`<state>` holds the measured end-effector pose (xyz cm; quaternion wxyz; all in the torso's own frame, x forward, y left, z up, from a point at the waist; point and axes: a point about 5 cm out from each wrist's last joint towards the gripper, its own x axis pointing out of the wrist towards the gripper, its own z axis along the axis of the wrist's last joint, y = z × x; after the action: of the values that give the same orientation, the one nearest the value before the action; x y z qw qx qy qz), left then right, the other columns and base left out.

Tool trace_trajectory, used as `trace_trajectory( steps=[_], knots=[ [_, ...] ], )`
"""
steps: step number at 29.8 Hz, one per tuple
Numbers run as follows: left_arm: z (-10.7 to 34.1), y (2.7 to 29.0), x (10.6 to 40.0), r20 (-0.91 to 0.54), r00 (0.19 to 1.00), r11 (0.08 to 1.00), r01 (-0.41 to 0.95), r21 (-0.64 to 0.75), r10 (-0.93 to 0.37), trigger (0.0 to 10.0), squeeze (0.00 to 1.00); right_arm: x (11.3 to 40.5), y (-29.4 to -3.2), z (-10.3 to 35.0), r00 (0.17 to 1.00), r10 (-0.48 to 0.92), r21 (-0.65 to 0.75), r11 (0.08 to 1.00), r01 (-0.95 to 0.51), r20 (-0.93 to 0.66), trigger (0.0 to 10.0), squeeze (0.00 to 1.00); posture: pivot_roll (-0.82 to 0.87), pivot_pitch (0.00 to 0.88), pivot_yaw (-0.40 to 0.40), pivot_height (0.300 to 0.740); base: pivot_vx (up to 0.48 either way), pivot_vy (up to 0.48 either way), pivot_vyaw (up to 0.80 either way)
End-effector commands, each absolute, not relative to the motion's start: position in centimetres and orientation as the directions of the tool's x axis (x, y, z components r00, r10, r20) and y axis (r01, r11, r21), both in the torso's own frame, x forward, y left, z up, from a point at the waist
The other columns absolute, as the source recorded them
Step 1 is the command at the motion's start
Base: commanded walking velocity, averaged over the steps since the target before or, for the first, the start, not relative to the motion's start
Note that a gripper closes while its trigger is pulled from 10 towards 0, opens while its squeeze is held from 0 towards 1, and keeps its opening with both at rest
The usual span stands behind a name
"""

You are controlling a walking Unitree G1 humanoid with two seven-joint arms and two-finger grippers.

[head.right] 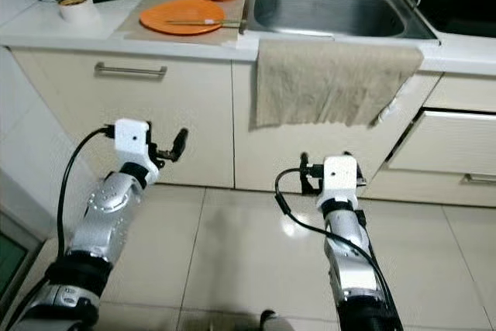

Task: Kitchen organization

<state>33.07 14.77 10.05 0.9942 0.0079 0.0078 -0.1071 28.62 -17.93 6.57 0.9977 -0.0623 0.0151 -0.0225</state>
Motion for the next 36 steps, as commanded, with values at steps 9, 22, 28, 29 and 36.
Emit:
trace_trajectory(
  steps=[9,22,28,29,36],
  knots=[
    [9.76,15.57,32.94,-0.024,0.982,0.982,0.19,0.009,-0.19,10.0,0.0,28.85,-16.93,6.68,1.0,-0.02,-0.112,0.994,0.017,-0.018,10.0,0.0,-0.04,0.0,0.053,0.74,0.0,0.0,-0.7],
    [9.63,15.67,33.03,-0.033,0.982,0.982,0.187,0.009,-0.187,10.0,0.0,29.02,-16.77,6.57,1.0,-0.018,-0.15,0.989,0.015,-0.019,10.0,0.0,-0.03,0.0,0.05,0.736,0.0,0.0,-0.16],
    [9.64,15.67,33.03,-0.034,0.982,0.982,0.188,0.012,-0.187,10.0,0.0,29.12,-16.81,6.59,1.0,-0.017,-0.151,0.988,0.014,-0.019,10.0,0.0,-0.03,0.0,0.049,0.736,0.0,0.0,0.0],
    [9.66,15.67,33.04,-0.032,0.982,0.982,0.188,0.014,-0.188,10.0,0.0,29.14,-16.82,6.57,1.0,-0.017,-0.152,0.988,0.014,-0.02,10.0,0.0,-0.03,0.0,0.048,0.736,0.0,0.0,0.0],
    [9.67,15.72,33.08,-0.027,0.985,0.985,0.172,0.002,-0.172,10.0,0.0,29.19,-16.78,6.75,1.0,-0.006,-0.158,0.987,0.006,-0.003,10.0,0.0,-0.03,0.0,0.047,0.736,0.0,0.0,0.0]
  ],
)
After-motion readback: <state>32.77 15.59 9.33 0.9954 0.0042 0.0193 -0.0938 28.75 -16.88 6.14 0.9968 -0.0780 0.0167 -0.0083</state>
